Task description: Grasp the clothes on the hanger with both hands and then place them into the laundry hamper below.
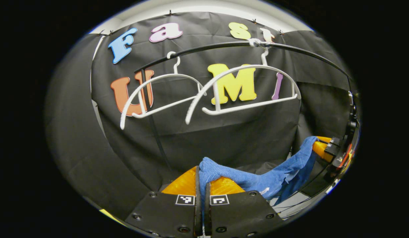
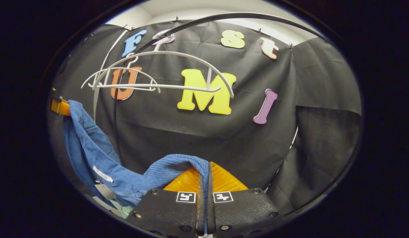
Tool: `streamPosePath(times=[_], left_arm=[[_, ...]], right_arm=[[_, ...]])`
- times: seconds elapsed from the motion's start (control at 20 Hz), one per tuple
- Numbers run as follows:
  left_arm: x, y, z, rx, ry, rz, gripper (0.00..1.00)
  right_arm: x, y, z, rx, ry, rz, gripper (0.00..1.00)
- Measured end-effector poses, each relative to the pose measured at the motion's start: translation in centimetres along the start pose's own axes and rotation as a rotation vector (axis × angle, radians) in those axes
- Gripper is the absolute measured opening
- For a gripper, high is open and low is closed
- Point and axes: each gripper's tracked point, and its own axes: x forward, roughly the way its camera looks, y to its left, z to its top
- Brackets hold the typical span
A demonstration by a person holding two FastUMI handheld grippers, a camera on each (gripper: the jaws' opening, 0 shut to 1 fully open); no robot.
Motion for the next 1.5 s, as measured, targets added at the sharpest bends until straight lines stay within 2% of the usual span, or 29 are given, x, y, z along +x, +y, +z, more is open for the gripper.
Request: streamPosePath(times=[0.35,0.4,0.45,0.85,1.1,1.3,1.5], left_arm=[[-2.0,-3.1,-1.1,0.020,0.002,-0.038,0.03],[-2.4,-3.5,-1.0,0.020,0.001,-0.042,0.07],[-2.7,-3.6,-0.9,0.021,-0.003,-0.045,0.03],[-4.2,-5.6,-0.6,0.000,-0.030,-0.062,0.03],[-2.3,-6.6,-6.1,-0.043,0.076,-0.054,0.02],[-0.3,-7.0,-10.3,-0.073,0.169,-0.044,0.03],[2.4,-7.0,-15.9,-0.100,0.287,-0.007,0.04]], right_arm=[[-2.2,3.4,0.7,0.035,0.008,0.079,0.06],[-2.5,4.1,1.1,0.043,0.007,0.095,0.06],[-3.0,4.6,1.5,0.050,0.005,0.108,0.06],[-5.1,10.2,4.1,0.097,-0.027,0.244,0.06],[-3.9,13.9,-1.3,0.049,0.060,0.298,0.06],[-1.6,14.8,-5.6,0.060,0.154,0.300,0.06],[0.9,15.2,-12.5,0.050,0.304,0.290,0.06]])
